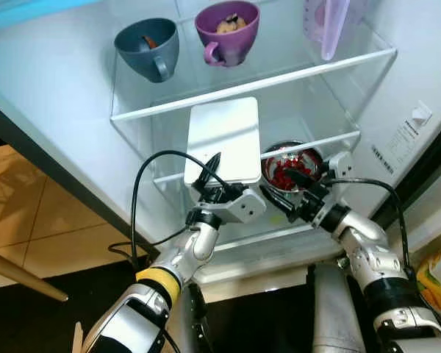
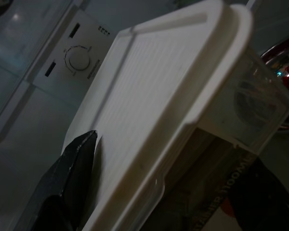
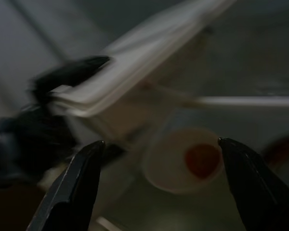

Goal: Restocking fridge

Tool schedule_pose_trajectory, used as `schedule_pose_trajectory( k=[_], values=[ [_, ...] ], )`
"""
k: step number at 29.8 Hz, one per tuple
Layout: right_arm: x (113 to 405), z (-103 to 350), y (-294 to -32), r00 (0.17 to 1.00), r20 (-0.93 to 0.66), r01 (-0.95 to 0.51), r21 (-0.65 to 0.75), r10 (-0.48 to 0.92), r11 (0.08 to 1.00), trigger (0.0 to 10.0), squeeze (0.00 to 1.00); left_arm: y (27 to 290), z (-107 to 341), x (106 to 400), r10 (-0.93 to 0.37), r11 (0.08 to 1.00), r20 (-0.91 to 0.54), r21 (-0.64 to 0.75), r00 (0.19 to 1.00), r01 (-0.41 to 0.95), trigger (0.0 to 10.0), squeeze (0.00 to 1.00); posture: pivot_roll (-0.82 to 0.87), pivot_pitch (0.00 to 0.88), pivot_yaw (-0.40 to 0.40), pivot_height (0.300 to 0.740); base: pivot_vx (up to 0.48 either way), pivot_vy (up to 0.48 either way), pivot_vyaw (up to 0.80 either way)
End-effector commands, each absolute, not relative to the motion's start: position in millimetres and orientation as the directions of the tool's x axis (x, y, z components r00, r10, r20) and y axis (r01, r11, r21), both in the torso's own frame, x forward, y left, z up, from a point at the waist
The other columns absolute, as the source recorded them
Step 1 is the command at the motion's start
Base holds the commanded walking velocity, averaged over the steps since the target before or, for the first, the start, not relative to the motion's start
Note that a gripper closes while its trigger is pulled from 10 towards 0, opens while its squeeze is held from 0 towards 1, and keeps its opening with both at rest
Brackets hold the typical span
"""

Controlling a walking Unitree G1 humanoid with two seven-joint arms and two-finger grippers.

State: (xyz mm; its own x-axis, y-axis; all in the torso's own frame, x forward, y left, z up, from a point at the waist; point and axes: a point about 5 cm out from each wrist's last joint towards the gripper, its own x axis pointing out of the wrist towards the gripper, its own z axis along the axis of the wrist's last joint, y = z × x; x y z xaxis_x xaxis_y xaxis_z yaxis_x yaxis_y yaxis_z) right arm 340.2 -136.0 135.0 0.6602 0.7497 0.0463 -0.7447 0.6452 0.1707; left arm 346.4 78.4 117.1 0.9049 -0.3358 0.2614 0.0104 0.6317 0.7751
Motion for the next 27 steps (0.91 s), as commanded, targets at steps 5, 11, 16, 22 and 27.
schedule_pose_trajectory(
  k=[5, 11, 16, 22, 27],
  values=[
    [336.1, 137.8, -117.8, 0.607, 0.083, -0.793, 0.129, 0.791, 0.595, 10.0, 0.00, 86.7, 82.3, 334.0, -0.336, 0.581, 0.104, 0.805, 0.936, 0.119, 10.0, 0.00, -0.09, 0.322, 0.147, 0.530, 0.000, 0.000, 0.00],
    [337.7, 139.4, -106.5, 0.604, 0.075, -0.797, 0.072, 0.794, 0.599, 10.0, 0.00, 86.4, 83.5, 334.3, -0.338, 0.580, 0.106, 0.806, 0.935, 0.118, 10.0, 0.00, -0.09, 0.323, 0.148, 0.530, 0.000, 0.000, 0.00],
    [344.2, 139.3, -100.1, 0.662, 0.041, -0.749, 0.009, 0.748, 0.663, 10.0, 0.00, 85.8, 84.1, 334.6, -0.339, 0.580, 0.108, 0.806, 0.935, 0.117, 10.0, 0.00, -0.08, 0.323, 0.148, 0.530, 0.000, 0.000, 0.00],
    [350.2, 136.4, -99.3, 0.720, 0.011, -0.693, -0.036, 0.694, 0.720, 10.0, 0.00, 85.4, 84.4, 334.5, -0.340, 0.580, 0.108, 0.806, 0.934, 0.118, 10.0, 0.00, -0.08, 0.325, 0.148, 0.530, 0.000, 0.000, 0.00],
    [355.7, 140.0, -100.0, 0.766, 0.031, -0.641, -0.040, 0.643, 0.766, 10.0, 0.00, 84.8, 84.4, 334.1, -0.343, 0.579, 0.108, 0.806, 0.933, 0.120, 10.0, 0.00, -0.08, 0.327, 0.148, 0.530, 0.000, 0.000, 0.00]
  ],
)
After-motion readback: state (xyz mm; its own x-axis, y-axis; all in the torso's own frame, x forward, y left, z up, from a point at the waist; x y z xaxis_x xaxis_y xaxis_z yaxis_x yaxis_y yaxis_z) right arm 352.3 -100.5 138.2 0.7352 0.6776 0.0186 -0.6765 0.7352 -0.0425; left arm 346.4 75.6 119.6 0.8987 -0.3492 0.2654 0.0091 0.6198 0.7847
